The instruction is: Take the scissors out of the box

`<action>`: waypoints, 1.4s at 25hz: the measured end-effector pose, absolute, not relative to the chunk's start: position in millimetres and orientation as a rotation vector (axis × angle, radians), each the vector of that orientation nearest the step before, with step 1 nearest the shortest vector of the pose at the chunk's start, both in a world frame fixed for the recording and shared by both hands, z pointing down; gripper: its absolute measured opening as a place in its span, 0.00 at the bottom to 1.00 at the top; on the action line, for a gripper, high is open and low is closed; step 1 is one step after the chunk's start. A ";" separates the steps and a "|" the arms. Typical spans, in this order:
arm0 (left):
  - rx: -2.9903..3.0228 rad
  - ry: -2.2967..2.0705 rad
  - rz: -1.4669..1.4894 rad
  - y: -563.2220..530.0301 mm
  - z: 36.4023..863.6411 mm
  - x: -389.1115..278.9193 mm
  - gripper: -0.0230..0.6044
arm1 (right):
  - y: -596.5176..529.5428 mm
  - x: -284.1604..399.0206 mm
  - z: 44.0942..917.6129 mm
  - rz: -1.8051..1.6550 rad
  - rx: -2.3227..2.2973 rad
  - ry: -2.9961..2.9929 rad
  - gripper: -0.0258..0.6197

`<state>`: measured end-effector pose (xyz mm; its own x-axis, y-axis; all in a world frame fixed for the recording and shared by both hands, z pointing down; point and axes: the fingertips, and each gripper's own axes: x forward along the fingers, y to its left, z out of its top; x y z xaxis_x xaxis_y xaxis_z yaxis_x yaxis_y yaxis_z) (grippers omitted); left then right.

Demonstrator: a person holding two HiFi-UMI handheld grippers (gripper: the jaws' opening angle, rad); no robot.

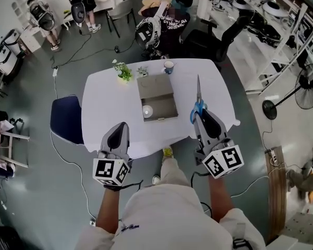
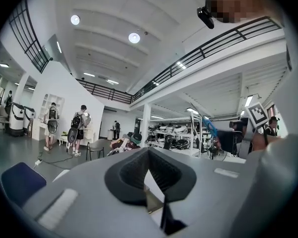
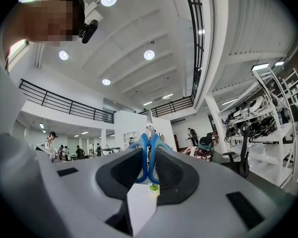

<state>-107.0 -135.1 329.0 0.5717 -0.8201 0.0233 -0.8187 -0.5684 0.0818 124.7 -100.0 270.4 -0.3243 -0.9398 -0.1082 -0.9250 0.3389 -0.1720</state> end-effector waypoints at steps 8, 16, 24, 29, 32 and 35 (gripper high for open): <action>2.672 -1.403 -0.033 -132.7 340.3 -109.8 0.04 | -102.3 127.7 272.4 -0.118 -1.704 2.434 0.18; 2.678 -1.393 -0.031 -130.9 336.7 -102.8 0.04 | -101.1 135.8 269.2 -0.108 -1.707 2.430 0.18; 2.700 -1.376 -0.037 -128.6 331.9 -92.7 0.04 | -99.6 148.4 268.4 -0.099 -1.730 2.412 0.18; 2.704 -1.368 -0.050 -125.3 329.9 -90.3 0.04 | -97.8 152.2 269.7 -0.085 -1.745 2.414 0.18; 2.712 -1.368 -0.054 -122.8 325.8 -90.7 0.04 | -95.3 152.3 268.0 -0.083 -1.746 2.411 0.18; 2.710 -1.373 -0.059 -120.2 323.9 -91.0 0.04 | -92.8 152.7 266.0 -0.079 -1.743 2.412 0.18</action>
